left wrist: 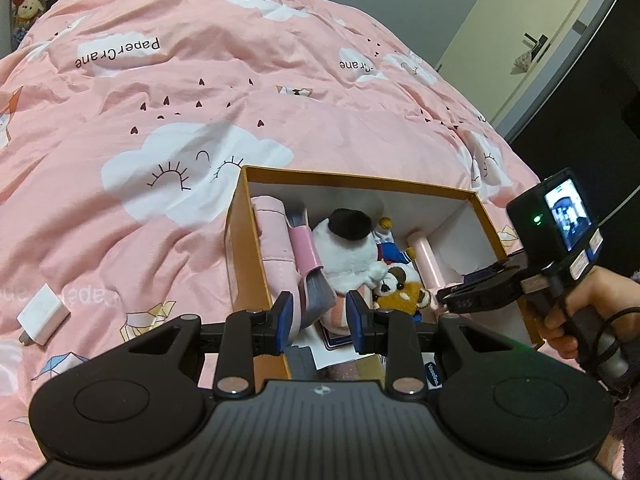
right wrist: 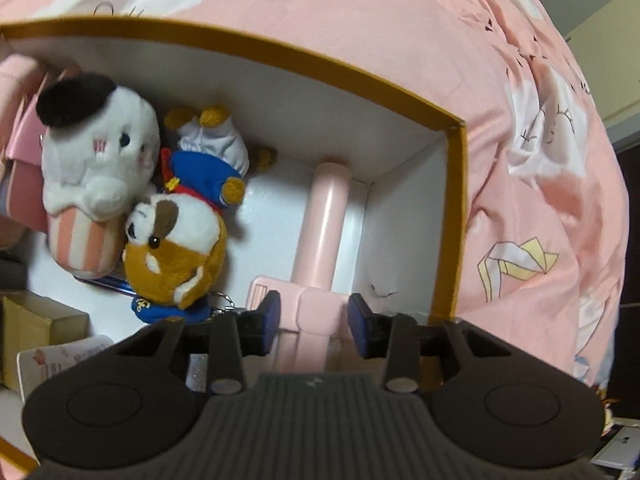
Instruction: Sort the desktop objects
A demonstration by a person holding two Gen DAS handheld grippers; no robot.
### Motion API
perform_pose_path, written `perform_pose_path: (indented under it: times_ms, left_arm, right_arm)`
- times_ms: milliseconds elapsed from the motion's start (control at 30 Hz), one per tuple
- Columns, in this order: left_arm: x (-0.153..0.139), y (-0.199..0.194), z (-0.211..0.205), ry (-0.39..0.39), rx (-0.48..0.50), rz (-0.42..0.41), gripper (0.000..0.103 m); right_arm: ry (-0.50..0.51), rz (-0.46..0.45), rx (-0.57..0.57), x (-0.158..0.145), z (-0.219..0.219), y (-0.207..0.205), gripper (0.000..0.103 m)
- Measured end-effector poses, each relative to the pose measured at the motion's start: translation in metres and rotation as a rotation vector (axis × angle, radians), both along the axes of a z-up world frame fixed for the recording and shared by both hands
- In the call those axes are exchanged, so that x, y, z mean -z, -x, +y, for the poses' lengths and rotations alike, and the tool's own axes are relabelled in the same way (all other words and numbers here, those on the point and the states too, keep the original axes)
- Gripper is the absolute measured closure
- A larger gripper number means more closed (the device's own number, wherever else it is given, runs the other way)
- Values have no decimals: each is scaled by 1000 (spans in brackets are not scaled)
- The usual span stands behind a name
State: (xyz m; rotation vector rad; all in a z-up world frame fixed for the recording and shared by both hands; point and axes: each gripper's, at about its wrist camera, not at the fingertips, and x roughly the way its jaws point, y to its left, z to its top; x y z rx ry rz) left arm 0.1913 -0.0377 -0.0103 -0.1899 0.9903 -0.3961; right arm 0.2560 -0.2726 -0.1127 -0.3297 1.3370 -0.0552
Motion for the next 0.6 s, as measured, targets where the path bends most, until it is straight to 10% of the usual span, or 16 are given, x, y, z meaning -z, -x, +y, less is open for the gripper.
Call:
perform_pose_path:
  times_ms: [600]
  left_arm:
    - [-3,5,19,45,-19,-25,69]
  right_arm:
    - [81,31,50,10,5,-21,39]
